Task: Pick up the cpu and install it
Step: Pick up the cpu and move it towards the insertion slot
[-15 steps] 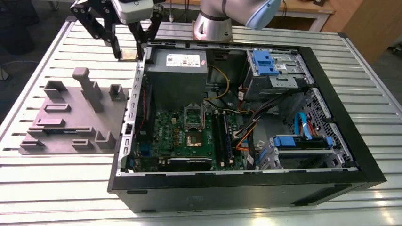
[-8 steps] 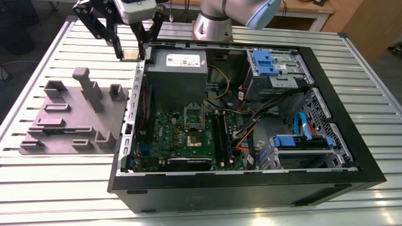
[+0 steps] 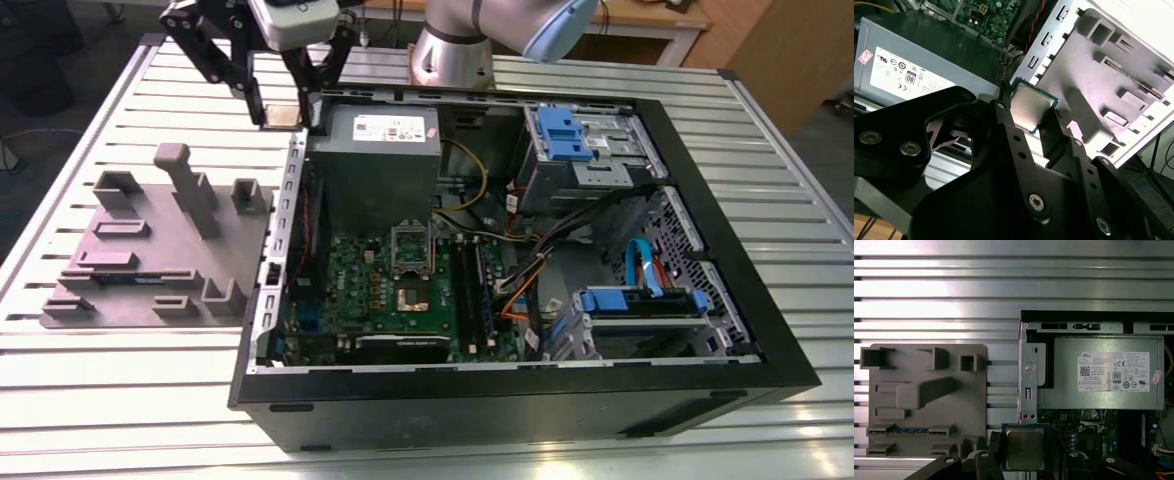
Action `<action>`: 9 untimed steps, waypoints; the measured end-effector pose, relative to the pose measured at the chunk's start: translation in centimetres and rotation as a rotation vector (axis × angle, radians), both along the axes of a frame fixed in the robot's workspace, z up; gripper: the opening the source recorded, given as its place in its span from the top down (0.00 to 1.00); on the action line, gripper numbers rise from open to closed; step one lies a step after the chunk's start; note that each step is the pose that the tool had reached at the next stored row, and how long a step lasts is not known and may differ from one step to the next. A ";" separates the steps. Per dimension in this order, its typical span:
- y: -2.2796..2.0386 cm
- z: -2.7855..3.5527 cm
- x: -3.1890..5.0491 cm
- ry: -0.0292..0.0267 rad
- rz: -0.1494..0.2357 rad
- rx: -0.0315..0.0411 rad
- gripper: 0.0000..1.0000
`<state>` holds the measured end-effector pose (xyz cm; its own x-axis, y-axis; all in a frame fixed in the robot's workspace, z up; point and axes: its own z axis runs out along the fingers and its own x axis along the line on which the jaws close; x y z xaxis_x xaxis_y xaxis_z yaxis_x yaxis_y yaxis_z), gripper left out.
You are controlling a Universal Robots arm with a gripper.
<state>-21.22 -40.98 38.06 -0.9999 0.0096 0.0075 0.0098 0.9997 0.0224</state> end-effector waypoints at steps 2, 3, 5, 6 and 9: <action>0.00 0.00 0.09 0.0000 0.000 0.0000 0.53; 0.00 0.00 0.14 0.0000 0.000 0.0000 0.53; 0.00 0.00 0.23 0.0000 0.000 0.0000 0.53; 0.00 0.00 0.28 0.0000 0.000 0.0000 0.53; 0.00 0.00 0.42 0.0000 0.000 0.0000 0.53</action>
<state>-20.80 -40.98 38.06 -0.9999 0.0096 0.0074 0.0098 0.9997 0.0224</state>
